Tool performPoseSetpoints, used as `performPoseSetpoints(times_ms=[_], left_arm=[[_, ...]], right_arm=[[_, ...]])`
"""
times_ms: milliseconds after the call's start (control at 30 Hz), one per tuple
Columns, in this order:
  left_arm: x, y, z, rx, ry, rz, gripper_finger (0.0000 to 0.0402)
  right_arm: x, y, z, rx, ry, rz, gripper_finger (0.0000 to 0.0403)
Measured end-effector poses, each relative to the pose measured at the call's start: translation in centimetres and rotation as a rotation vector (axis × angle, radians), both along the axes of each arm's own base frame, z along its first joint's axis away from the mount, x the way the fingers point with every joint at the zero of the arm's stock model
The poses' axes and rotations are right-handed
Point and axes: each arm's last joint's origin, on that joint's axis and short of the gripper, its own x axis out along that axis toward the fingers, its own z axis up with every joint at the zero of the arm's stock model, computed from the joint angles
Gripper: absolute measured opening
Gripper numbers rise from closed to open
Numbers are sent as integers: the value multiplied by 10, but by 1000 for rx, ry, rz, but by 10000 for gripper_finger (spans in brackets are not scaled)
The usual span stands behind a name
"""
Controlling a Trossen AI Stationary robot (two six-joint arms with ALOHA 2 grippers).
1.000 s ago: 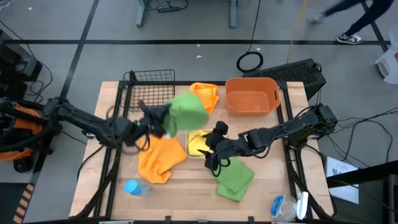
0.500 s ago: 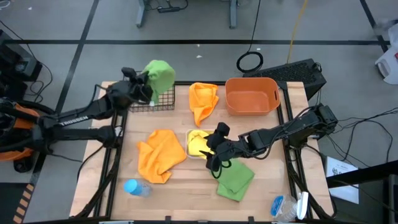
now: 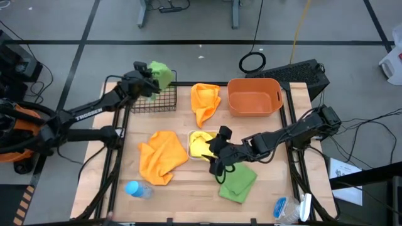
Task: Sort microfiber towel by color & place in baskets
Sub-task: Put the top green microfiber towel into the black wire basket
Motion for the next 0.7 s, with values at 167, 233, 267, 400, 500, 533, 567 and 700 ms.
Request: performPoseSetpoints(times_ms=[167,233,267,400,500,533,567,700], left_arm=[[7,9,-15,-47,21,75,88],[7,12,-18,-68,-5,96,113],[7,13,-18,-68,-12,100,127],[7,13,-19,-74,-31,118,182],[7,12,-18,-64,-66,184,215],[7,11,-18,-56,-73,219,225],[6,10,-18,-46,-70,250,234],[6,7,-19,-18,-70,346,267]], right_arm=[[-2,7,0,-4,2,22,253],[-3,9,0,-6,2,30,253],[-4,10,0,-6,2,33,253],[-6,16,0,-6,2,50,253],[-7,20,0,-7,3,62,253],[-8,21,0,-7,3,64,253],[-8,22,0,-7,3,68,253],[-9,24,0,-8,3,72,253]])
